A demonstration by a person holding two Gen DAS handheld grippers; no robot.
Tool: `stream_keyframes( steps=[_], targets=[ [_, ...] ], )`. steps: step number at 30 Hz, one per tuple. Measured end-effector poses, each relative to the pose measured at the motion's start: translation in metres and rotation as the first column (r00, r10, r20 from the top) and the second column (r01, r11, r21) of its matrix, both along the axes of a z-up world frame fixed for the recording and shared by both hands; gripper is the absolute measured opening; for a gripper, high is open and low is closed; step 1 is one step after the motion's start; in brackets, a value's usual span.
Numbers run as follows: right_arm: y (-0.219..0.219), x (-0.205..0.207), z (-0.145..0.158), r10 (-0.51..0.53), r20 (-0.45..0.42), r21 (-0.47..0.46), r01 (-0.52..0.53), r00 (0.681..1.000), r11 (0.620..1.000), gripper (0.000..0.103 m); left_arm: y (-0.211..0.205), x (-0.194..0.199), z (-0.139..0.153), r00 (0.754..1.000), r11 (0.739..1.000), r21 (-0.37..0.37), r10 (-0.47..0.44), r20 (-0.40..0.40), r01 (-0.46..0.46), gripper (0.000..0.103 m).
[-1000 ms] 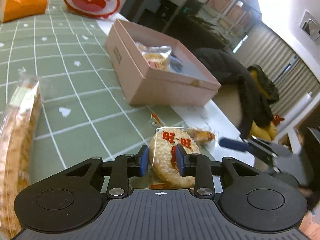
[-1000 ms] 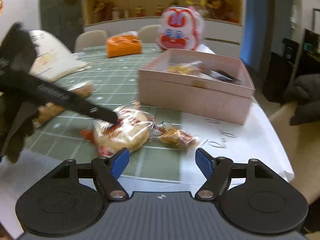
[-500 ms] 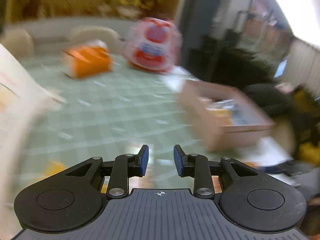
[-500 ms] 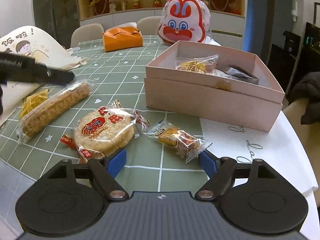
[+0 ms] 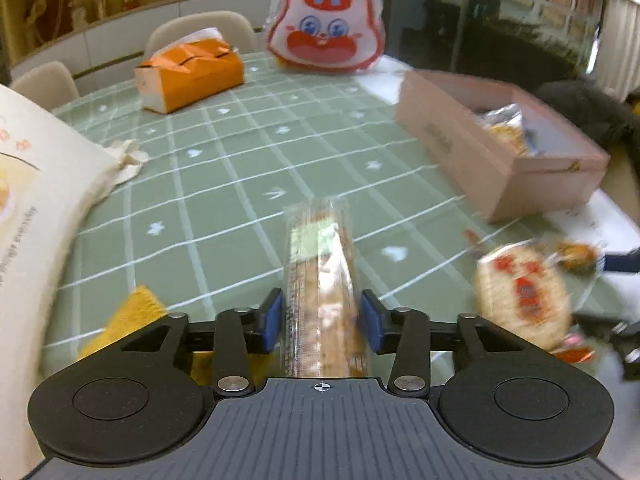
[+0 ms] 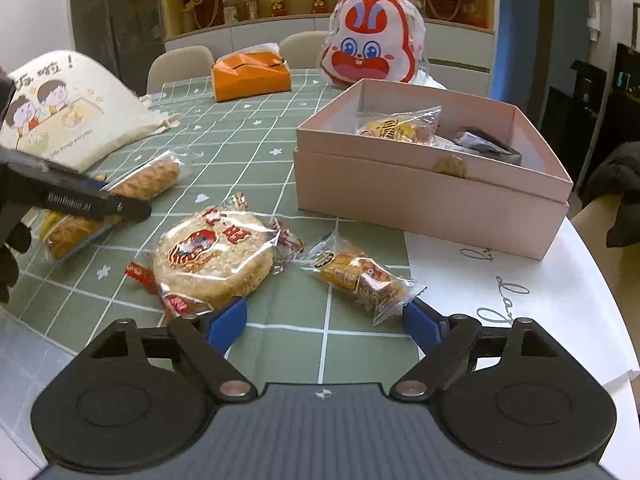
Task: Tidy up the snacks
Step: 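Grasp the long wafer bar with the left tool, then grasp a small wrapped snack with the right tool while the left holds the wafer bar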
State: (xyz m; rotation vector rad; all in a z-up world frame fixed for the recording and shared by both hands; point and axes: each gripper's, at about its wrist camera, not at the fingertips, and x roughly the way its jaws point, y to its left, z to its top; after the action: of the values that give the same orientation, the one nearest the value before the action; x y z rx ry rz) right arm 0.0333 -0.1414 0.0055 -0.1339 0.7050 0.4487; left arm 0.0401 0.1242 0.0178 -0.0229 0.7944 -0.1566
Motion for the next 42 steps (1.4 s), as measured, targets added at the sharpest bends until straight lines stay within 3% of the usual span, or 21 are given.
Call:
stream_keyframes(
  steps=[3, 6, 19, 24, 29, 34, 39, 42],
  targets=[
    [0.001, -0.001, -0.001, 0.012, -0.005, -0.009, -0.013, 1.0, 1.0, 0.092, -0.008, -0.002, 0.004, 0.998, 0.991, -0.119, -0.053, 0.019, 0.055, 0.04],
    [0.001, -0.001, -0.001, 0.032, -0.024, -0.014, -0.032, 0.999, 0.999, 0.102, -0.016, -0.004, -0.001, 0.994, 0.963, -0.252, -0.106, -0.017, 0.098, 0.038],
    [-0.008, -0.007, 0.004, 0.119, -0.077, -0.055, -0.123, 0.99, 0.991, 0.102, -0.027, -0.015, -0.009, 0.998, 0.958, -0.28, -0.069, -0.016, 0.061, 0.039],
    [-0.02, -0.01, 0.015, 0.018, 0.033, -0.08, -0.016, 0.999, 0.997, 0.102, -0.028, -0.02, -0.01, 0.997, 0.945, -0.323, -0.071, -0.028, 0.058, 0.039],
    [-0.032, 0.006, 0.016, -0.078, 0.042, -0.117, 0.083, 0.996, 0.99, 0.102, -0.026, -0.02, -0.011, 0.994, 0.923, -0.377, -0.099, -0.048, 0.074, 0.039],
    [-0.039, 0.019, 0.013, -0.255, 0.195, -0.239, 0.298, 0.947, 0.924, 0.102, -0.038, -0.027, -0.009, 0.993, 0.941, -0.323, -0.116, -0.024, 0.102, 0.039],
    [-0.054, 0.008, 0.025, -0.198, 0.134, -0.08, 0.21, 0.971, 0.974, 0.102, -0.045, -0.032, -0.009, 0.993, 0.951, -0.291, -0.115, -0.011, 0.106, 0.038],
    [-0.044, 0.001, 0.028, -0.126, 0.141, -0.066, 0.136, 0.982, 0.988, 0.102, -0.043, -0.032, -0.009, 0.994, 0.947, -0.305, -0.11, -0.019, 0.099, 0.037]
  ],
)
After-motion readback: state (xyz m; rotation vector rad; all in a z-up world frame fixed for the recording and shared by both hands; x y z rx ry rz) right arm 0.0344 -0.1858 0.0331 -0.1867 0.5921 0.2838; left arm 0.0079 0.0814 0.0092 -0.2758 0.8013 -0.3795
